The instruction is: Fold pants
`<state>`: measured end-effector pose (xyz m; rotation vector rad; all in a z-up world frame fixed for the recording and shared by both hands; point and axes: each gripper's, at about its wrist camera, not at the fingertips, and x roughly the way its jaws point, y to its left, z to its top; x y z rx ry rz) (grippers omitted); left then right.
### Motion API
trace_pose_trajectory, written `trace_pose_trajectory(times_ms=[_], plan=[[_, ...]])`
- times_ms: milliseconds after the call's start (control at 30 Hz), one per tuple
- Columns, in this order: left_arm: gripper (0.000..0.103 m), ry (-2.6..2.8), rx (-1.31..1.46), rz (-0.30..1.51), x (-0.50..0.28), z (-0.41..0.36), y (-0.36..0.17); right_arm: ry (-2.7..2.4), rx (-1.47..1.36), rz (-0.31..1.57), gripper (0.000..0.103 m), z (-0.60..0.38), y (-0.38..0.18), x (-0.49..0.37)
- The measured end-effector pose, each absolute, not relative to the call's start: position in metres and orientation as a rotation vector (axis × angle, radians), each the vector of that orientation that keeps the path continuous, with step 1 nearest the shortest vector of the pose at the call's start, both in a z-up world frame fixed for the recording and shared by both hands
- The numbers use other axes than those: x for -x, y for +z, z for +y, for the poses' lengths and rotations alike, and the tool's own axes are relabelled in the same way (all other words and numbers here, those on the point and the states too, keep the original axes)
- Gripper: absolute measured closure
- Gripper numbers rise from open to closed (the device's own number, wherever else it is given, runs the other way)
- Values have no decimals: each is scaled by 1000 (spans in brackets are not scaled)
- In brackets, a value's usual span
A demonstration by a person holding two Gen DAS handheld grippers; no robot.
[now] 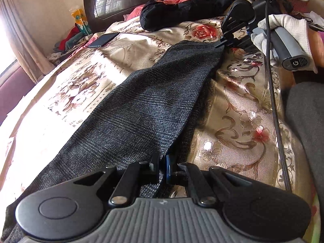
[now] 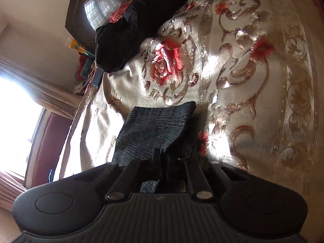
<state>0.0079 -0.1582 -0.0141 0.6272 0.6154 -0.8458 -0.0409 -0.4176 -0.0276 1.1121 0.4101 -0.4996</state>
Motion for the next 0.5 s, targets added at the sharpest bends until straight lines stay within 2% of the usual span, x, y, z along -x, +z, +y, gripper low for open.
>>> trace_pose_trajectory(times_ms=[100,133,333,467,500], plan=[[83,-847,-603,630,-8,-151,-12,-518,-1074,434,94,-420,-27,38],[83,-845,-597,632,-7,-150,-12,-518,-1059,446,98,-420,-26,33],[82,-835,-598,625,-5,-148,-13,-422,-990,323,100,-415,6,20],[82,-833,-583,627,-5,-145,-15,-512,-946,516,98,-424,-27,9],[82,-832,-584,626,-4,-144,-15,-492,-985,508,98,-426,-36,13]])
